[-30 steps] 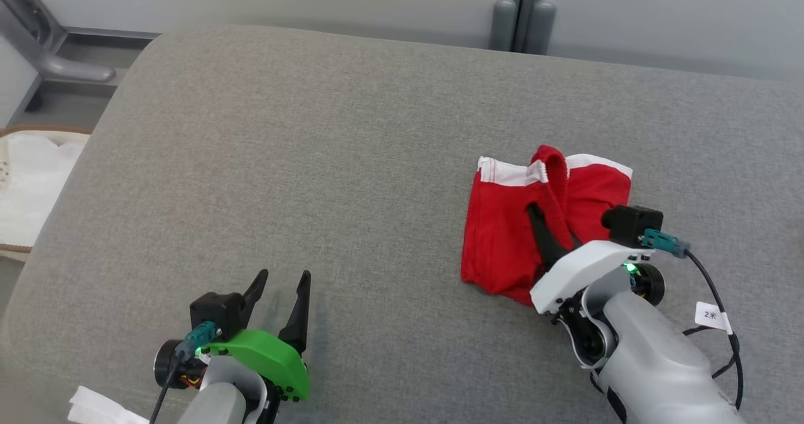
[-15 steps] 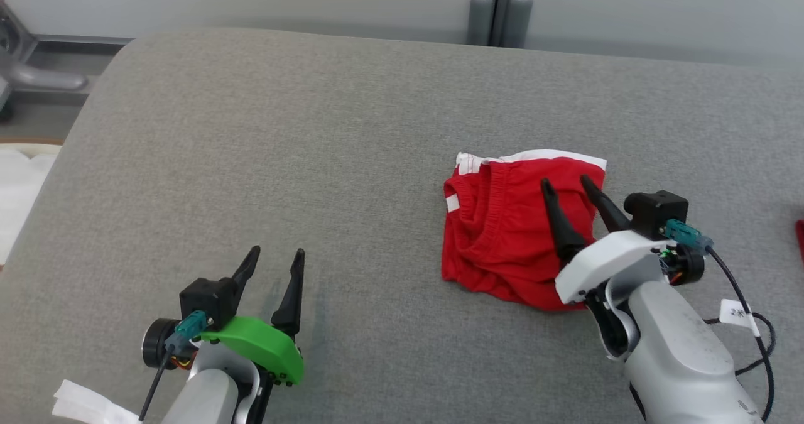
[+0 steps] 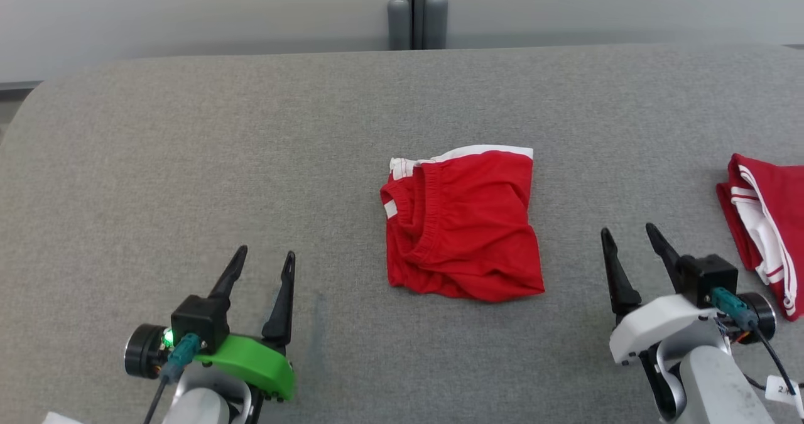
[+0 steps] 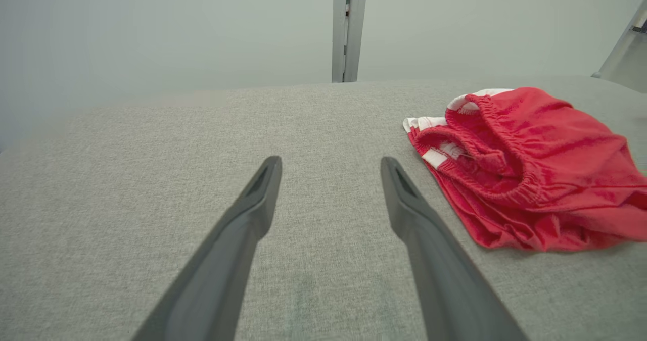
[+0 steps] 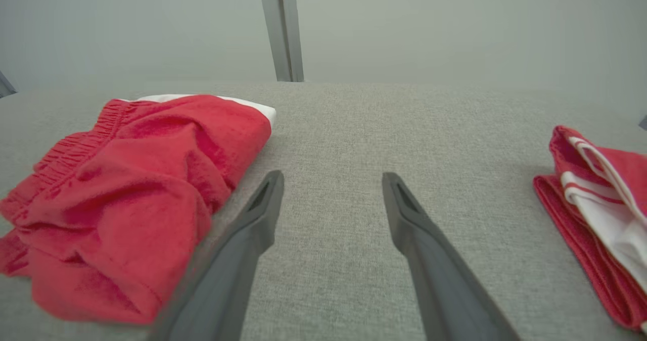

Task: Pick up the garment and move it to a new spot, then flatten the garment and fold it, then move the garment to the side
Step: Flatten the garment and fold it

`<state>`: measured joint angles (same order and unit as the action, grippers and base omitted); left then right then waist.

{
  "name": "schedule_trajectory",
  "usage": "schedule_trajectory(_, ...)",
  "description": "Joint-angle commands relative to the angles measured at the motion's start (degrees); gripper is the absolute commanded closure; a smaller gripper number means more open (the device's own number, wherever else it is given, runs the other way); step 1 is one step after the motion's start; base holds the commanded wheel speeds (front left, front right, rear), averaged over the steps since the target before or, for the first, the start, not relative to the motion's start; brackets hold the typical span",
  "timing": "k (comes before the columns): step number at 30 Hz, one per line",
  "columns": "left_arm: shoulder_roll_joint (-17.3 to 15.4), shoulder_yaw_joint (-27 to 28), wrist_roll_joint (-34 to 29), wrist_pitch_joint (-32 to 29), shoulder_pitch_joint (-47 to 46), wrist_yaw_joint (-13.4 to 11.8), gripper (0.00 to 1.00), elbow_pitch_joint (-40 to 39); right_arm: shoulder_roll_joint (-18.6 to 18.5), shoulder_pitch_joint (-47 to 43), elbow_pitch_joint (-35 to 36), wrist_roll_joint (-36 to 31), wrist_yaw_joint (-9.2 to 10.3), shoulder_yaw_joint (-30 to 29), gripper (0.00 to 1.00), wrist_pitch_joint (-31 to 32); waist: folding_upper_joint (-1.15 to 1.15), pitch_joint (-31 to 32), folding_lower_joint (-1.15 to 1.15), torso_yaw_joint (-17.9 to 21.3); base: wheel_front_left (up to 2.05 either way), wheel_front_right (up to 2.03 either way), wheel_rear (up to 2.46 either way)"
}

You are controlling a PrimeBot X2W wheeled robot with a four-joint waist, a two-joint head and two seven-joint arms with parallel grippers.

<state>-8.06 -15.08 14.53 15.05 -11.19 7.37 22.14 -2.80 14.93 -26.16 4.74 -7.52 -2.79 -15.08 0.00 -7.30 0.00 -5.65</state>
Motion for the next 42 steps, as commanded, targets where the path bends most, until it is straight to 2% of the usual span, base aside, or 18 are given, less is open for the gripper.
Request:
schedule_trajectory(1,0.4,0.6,-0.7,0.1,2.2,0.2,0.0,-0.6,-0.3,-1.8,0.6,-0.1,0.08,-0.4,0.0,-0.1,0.0,1.1,0.0,1.5,0.0,0.0,0.0)
schedule_trajectory(9,2.6,2.0,-2.2,0.1,8.3,0.2,0.0,-2.2,-0.2,-7.7,-0.1,1.4,0.08,0.4,0.0,-0.1,0.0,3.3,0.0,2.2,0.0,0.0,0.0)
schedule_trajectory(16,3.0,1.5,-2.2,0.1,8.7,0.2,0.0,-2.5,-0.2,-6.9,-0.2,2.4,0.08,1.6,0.0,-0.1,0.0,2.7,0.0,1.2,0.0,0.0,0.0)
schedule_trajectory(28,2.2,0.5,-0.5,0.1,6.4,0.2,0.0,-2.0,-0.3,-2.4,-1.8,11.1,0.08,11.4,0.0,-0.1,0.0,0.4,0.0,-2.0,0.0,0.0,0.0)
schedule_trajectory(34,1.8,-0.7,0.6,0.1,5.7,0.2,0.0,-1.7,-0.3,-0.7,-4.8,14.8,0.08,14.1,0.02,-0.1,0.0,-0.9,0.0,-4.6,0.0,0.0,0.0)
schedule_trajectory(35,1.7,-0.7,0.7,0.1,5.7,0.2,0.0,-1.6,-0.3,-0.7,-5.1,15.4,0.08,14.5,0.07,-0.1,0.0,-0.9,0.0,-4.8,0.0,0.0,0.0)
schedule_trajectory(38,1.7,-0.6,1.0,0.1,5.8,0.2,0.0,-1.4,-0.3,-1.1,-5.7,16.7,0.08,15.3,0.58,-0.1,0.0,-0.9,0.0,-5.2,0.0,0.0,0.0)
schedule_trajectory(39,1.6,-0.6,1.1,0.1,5.9,0.2,0.0,-1.4,-0.3,-1.3,-5.8,16.9,0.08,15.5,0.65,-0.1,0.0,-0.9,0.0,-5.3,0.0,0.0,0.0)
schedule_trajectory(40,1.5,-0.6,1.1,0.1,6.1,0.2,0.0,-1.3,-0.3,-1.5,-5.9,17.0,0.08,15.6,0.91,-0.1,0.0,-0.8,0.0,-5.3,0.0,0.0,0.0)
schedule_trajectory(41,1.5,-0.5,1.1,0.1,6.2,0.2,0.0,-1.3,-0.3,-1.7,-5.8,17.2,0.08,15.6,1.0,-0.1,0.0,-0.7,0.0,-5.3,0.0,0.0,0.0)
schedule_trajectory(42,1.5,-0.4,1.0,0.1,6.3,0.2,0.0,-1.2,-0.3,-2.0,-5.7,17.4,0.08,15.7,1.0,-0.1,0.0,-0.6,0.0,-5.2,0.0,0.0,0.0)
